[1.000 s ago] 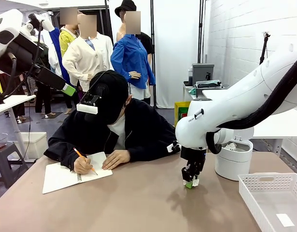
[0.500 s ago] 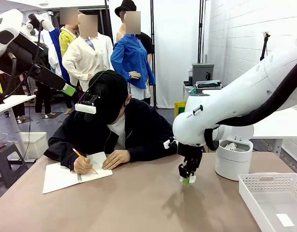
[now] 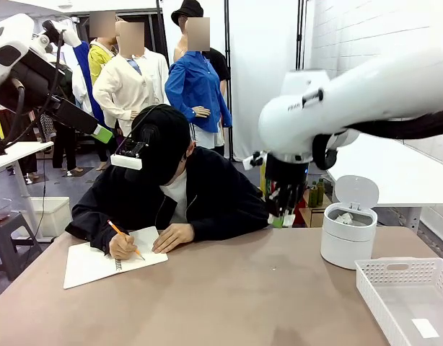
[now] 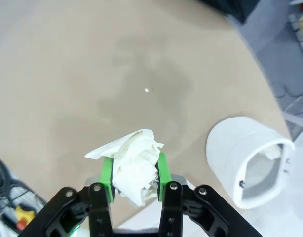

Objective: Sort the paper based on its condition.
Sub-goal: If a person hands you a paper, place it in the Organizing basket , and if it's crumpled, put it in the Trash can.

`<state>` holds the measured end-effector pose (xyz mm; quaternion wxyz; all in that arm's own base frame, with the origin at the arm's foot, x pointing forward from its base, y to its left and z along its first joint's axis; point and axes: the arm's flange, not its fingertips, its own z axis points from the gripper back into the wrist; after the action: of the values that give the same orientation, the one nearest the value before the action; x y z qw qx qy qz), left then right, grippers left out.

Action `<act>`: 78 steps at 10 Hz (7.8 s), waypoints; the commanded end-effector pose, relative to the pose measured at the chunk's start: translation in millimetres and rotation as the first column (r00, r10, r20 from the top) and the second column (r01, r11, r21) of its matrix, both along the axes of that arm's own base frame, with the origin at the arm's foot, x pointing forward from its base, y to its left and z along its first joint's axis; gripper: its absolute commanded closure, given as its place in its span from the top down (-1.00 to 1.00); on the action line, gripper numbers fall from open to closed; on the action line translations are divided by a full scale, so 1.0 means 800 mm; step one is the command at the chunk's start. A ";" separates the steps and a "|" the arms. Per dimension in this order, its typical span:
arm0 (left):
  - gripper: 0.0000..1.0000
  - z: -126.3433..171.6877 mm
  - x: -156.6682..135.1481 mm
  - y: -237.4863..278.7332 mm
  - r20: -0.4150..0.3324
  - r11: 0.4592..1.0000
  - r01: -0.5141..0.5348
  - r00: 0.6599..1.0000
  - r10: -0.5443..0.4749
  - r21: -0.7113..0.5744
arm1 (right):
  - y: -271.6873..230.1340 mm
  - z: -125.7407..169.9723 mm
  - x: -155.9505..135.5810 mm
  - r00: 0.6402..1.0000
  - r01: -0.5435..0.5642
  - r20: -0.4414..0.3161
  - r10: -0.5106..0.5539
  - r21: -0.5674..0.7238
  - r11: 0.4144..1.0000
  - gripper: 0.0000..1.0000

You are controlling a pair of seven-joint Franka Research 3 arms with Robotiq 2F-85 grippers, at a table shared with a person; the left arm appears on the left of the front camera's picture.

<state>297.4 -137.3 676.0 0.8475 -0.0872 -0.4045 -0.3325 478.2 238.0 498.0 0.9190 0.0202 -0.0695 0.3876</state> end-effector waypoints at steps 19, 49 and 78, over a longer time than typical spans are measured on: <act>1.00 0.000 0.001 0.002 0.002 1.000 0.000 1.000 0.000 -0.006 | -0.230 -0.047 0.112 0.890 0.450 0.113 -0.441 -0.076 0.890 -0.20; 1.00 0.000 0.001 0.002 0.002 1.000 0.000 1.000 0.000 -0.006 | -0.050 0.058 -0.061 0.995 -0.083 0.077 0.060 0.332 0.940 1.00; 1.00 0.000 0.001 0.002 0.002 1.000 0.000 1.000 0.000 -0.006 | -0.041 0.242 -0.042 0.963 -0.225 0.229 0.139 0.412 0.883 1.00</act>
<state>297.5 -137.2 675.9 0.8476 -0.0869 -0.4045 -0.3323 444.7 205.1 691.0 0.8359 0.1949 -0.2416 0.4527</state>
